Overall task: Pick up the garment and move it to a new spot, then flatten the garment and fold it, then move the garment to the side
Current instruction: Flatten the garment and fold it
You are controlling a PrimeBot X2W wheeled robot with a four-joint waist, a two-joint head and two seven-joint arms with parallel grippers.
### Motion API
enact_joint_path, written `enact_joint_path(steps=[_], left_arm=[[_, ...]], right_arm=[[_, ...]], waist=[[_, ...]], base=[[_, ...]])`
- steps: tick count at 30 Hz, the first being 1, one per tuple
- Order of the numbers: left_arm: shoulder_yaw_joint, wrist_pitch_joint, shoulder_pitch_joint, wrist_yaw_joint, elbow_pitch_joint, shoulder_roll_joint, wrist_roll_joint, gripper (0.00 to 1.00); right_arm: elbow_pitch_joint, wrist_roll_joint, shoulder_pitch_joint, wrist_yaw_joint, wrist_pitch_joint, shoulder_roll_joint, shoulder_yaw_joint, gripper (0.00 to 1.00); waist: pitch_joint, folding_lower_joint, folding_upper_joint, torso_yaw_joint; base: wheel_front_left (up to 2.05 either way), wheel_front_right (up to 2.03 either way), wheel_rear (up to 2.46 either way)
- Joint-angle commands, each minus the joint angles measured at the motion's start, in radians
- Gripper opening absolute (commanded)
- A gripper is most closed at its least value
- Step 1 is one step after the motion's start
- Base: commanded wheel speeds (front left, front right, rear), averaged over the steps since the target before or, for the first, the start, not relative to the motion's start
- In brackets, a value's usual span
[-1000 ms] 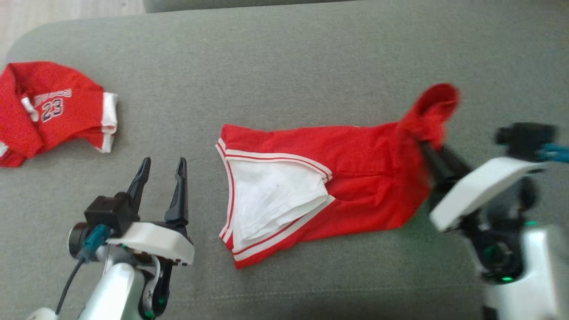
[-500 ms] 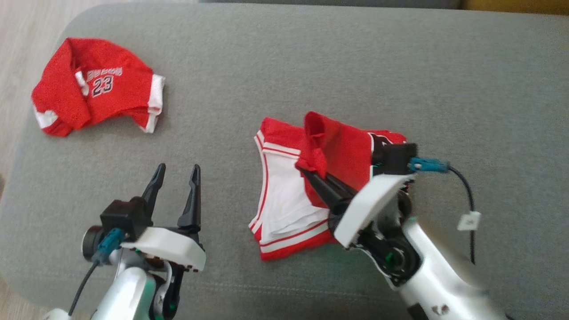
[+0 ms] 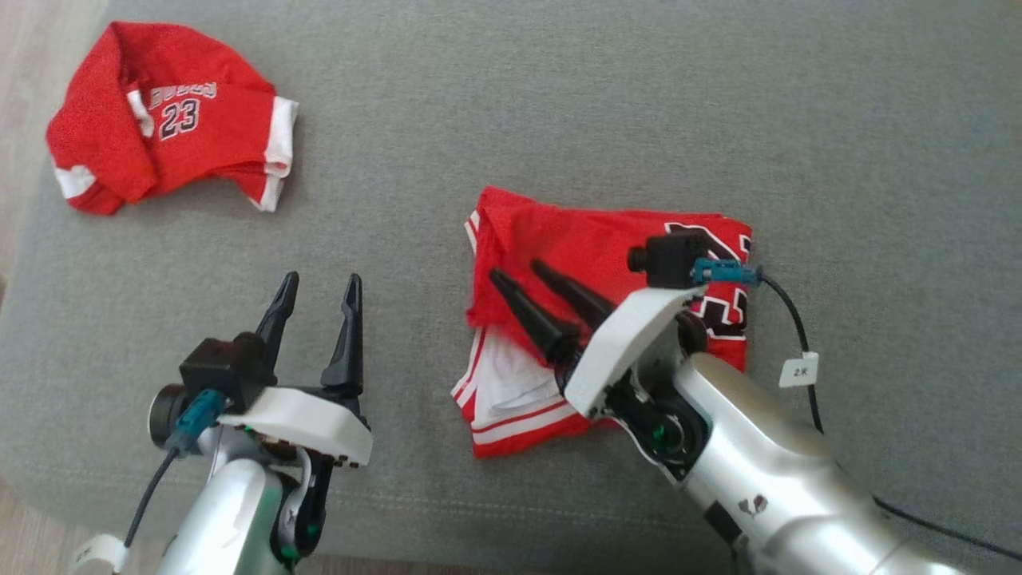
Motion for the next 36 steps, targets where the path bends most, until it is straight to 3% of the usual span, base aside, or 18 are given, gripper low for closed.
enact_joint_path(steps=[1, 8, 16, 18, 23, 24, 30, 36], left_arm=[[0.038, -0.014, -0.04, -0.004, -0.026, 0.017, -0.005, 1.0], [0.049, -0.016, -0.039, 0.0, -0.022, 0.026, -0.007, 1.0], [0.066, -0.015, -0.017, 0.018, -0.039, 0.044, -0.013, 1.0], [0.079, -0.014, -0.006, 0.025, -0.053, 0.056, -0.018, 1.0], [0.09, -0.011, 0.008, 0.035, -0.071, 0.068, -0.023, 1.0], [0.096, -0.01, 0.014, 0.04, -0.08, 0.075, -0.025, 1.0], [0.107, -0.01, 0.033, 0.056, -0.109, 0.091, -0.025, 1.0], [0.103, -0.007, 0.068, 0.069, -0.136, 0.103, -0.017, 1.0]], right_arm=[[-0.036, 0.005, -0.035, -0.001, -0.034, 0.016, 0.016, 1.0], [-0.009, -0.071, -0.071, -0.001, -0.197, 0.012, -0.058, 1.0], [-0.02, -0.22, -0.001, -0.001, -0.276, -0.092, -0.252, 1.0], [-0.053, -0.284, 0.059, -0.001, -0.275, -0.131, -0.346, 1.0], [-0.123, -0.377, 0.154, -0.001, -0.255, -0.156, -0.479, 1.0], [-0.172, -0.443, 0.2, -0.001, -0.238, -0.161, -0.54, 1.0], [-0.365, -0.611, 0.328, -0.001, -0.163, -0.125, -0.668, 1.0], [-0.541, -0.723, 0.438, -0.001, -0.083, -0.081, -0.72, 1.0]], waist=[[-0.001, 0.0, 0.0, -0.011], [-0.02, 0.0, 0.0, -0.056], [-0.046, 0.0, 0.0, -0.106], [-0.051, 0.0, 0.0, -0.125], [-0.056, 0.0, 0.0, -0.142], [-0.059, 0.0, 0.0, -0.149], [-0.072, 0.0, 0.0, -0.158], [-0.106, 0.0, 0.0, -0.16]], base=[[0.0, 0.0, 0.0], [0.0, 0.0, 0.0], [0.0, 0.0, 0.0], [0.0, 0.0, 0.0], [0.0, 0.0, 0.0], [0.0, 0.0, 0.0], [0.0, 0.0, 0.0], [0.0, 0.0, 0.0]])
